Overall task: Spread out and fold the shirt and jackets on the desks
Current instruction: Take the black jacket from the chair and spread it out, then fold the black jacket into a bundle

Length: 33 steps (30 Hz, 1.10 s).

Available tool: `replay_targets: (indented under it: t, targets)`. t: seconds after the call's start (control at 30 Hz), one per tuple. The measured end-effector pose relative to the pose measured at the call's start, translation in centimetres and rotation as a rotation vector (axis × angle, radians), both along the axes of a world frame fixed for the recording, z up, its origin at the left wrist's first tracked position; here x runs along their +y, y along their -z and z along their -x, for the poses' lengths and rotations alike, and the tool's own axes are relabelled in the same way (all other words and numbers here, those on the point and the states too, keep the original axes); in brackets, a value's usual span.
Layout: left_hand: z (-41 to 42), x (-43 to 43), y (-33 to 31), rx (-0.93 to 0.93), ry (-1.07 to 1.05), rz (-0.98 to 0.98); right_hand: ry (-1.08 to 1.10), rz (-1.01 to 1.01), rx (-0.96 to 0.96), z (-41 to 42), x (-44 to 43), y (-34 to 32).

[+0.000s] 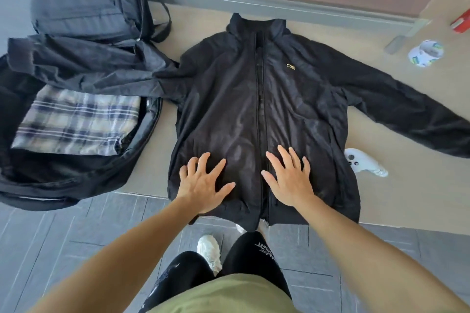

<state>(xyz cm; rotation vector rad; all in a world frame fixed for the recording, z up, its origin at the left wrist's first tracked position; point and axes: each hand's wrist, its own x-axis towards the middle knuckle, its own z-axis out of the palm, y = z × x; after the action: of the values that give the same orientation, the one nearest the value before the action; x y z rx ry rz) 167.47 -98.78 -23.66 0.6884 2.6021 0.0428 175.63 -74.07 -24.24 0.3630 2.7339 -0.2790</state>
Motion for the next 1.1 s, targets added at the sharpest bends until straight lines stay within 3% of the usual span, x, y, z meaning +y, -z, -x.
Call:
replay_targets:
  t: [0.17, 0.37, 0.43, 0.57, 0.77, 0.9, 1.0, 1.1]
  targets:
    - [4.8, 1.7, -1.8, 0.022, -0.165, -0.182, 0.055, 0.053, 0.052, 6.3, -3.4, -3.2]
    - [11.3, 1.9, -3.5, 0.072, -0.517, -0.185, 0.569, 0.411, -0.121, 11.8, -4.6, -3.0]
    - [13.5, 1.5, -4.2, 0.068, -0.616, -0.214, 0.593, 0.468, -0.145, 12.1, -3.8, -2.6]
    - [17.2, 1.4, -5.4, -0.066, -0.721, -0.449, 0.595, 0.596, -0.124, 11.6, -1.9, -2.7]
    - [21.5, 0.2, -5.1, -0.089, -0.89, -0.607, 0.656, 0.429, -0.002, 8.2, 0.2, -3.2]
    - [22.4, -2.1, -6.5, -0.036, -0.705, -0.698, 0.611, 0.205, -0.018, 8.9, -2.6, -4.1]
    - [24.2, -6.4, -6.7, 0.021, -0.667, -0.716, 0.45, 0.194, 0.109, 12.7, -7.3, -6.1]
    - [27.6, -11.8, -6.8, -0.053, -0.892, -0.714, 0.224, 0.236, 0.202, 18.2, -12.9, -7.8]
